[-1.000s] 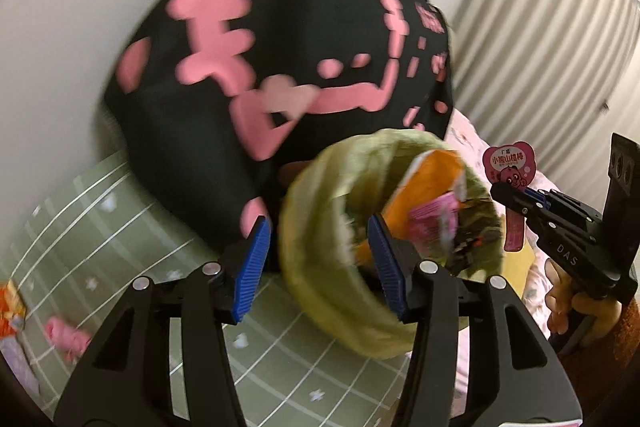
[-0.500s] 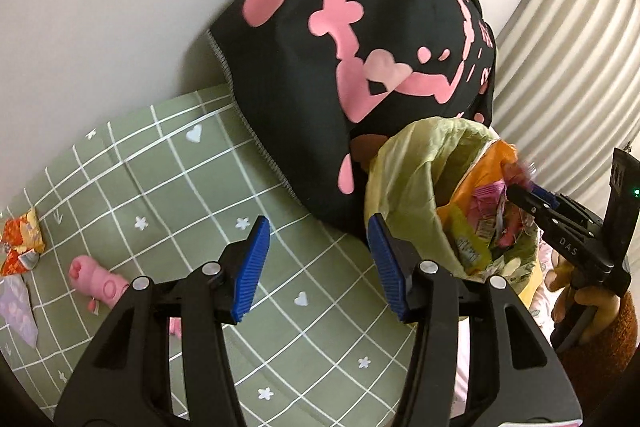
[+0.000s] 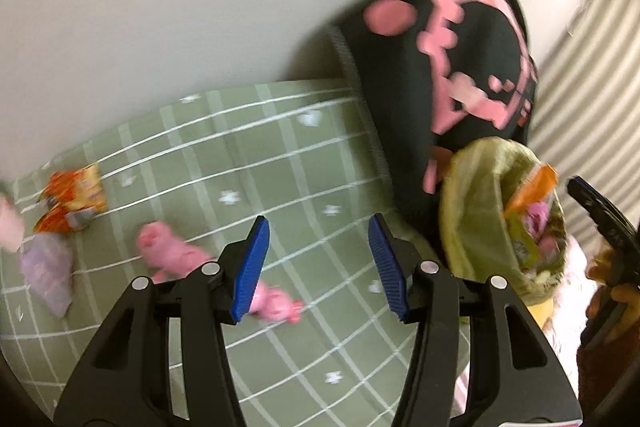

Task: Collect trash
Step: 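Move both tools back toward the red-gold wrapper and lilac candy pack, then grasp the red-gold wrapper with the right tool while the left tool grasps the lilac candy pack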

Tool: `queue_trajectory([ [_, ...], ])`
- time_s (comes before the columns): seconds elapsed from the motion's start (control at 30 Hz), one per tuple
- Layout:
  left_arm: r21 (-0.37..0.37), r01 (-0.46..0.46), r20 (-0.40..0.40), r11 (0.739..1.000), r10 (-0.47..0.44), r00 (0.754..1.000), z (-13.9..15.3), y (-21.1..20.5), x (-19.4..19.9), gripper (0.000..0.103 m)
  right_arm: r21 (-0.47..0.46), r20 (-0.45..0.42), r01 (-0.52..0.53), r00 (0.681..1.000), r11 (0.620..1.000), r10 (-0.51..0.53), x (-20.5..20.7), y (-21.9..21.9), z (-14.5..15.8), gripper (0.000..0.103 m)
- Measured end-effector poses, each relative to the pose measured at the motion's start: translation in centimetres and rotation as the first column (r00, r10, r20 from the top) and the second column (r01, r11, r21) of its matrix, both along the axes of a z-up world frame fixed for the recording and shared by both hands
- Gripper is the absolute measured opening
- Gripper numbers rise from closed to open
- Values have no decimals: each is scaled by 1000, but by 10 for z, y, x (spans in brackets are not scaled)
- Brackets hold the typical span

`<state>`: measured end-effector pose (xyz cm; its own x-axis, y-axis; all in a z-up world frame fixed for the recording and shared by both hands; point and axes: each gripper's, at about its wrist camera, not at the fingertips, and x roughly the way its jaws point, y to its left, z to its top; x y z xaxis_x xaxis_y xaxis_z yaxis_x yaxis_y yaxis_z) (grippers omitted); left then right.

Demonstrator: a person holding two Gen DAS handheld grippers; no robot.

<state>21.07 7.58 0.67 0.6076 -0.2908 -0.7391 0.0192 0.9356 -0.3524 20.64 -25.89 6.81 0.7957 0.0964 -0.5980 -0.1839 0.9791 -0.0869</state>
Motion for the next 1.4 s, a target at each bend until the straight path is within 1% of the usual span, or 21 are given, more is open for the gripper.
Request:
queue_trajectory([
  [0.1, -8, -75, -10, 997, 74, 997, -5, 26, -7, 49, 3, 12, -44, 999, 999, 44, 2, 19, 5, 38],
  [0.2, -10, -154, -16, 988, 154, 988, -10, 56, -17, 49, -2, 11, -96, 995, 995, 96, 8, 44, 4, 38],
  [0.3, 0, -237, -19, 971, 237, 971, -14, 87, -32, 49, 5, 2, -158, 987, 987, 158, 14, 74, -1, 38],
  [0.4, 13, -319, -31, 948, 320, 947, -18, 120, -49, 49, 17, -17, -240, 971, 971, 240, 19, 113, -11, 38],
  [0.47, 18, -353, -37, 935, 354, 935, -20, 133, -57, 49, 22, -33, -282, 959, 959, 283, 21, 135, -19, 38],
  [0.57, 25, -402, -43, 915, 403, 914, -23, 155, -71, 49, 27, -61, -360, 930, 932, 361, 23, 174, -33, 38],
  [0.73, 37, -470, -61, 882, 472, 880, -31, 183, -91, 49, 44, -108, -476, 872, 879, 477, 33, 240, -54, 38],
  [0.93, 60, -510, -70, 858, 513, 855, -40, 207, -108, 49, 74, -180, -579, 793, 812, 582, 48, 321, -80, 38],
  [1.03, 57, -522, -59, 851, 525, 849, -40, 213, -112, 49, 95, -219, -616, 754, 782, 620, 50, 359, -94, 38],
  [1.13, 54, -516, -45, 855, 518, 854, -41, 215, -114, 49, 105, -255, -647, 717, 756, 649, 52, 394, -111, 38],
  [1.27, 54, -497, -39, 866, 499, 866, -43, 216, -115, 49, 84, -300, -676, 684, 732, 666, 57, 432, -136, 38],
  [1.33, 50, -491, -38, 870, 493, 869, -43, 217, -115, 49, 67, -326, -681, 676, 729, 661, 59, 443, -148, 38],
  [1.4, 43, -487, -36, 872, 489, 872, -43, 218, -115, 49, 78, -350, -686, 660, 723, 664, 62, 449, -157, 38],
])
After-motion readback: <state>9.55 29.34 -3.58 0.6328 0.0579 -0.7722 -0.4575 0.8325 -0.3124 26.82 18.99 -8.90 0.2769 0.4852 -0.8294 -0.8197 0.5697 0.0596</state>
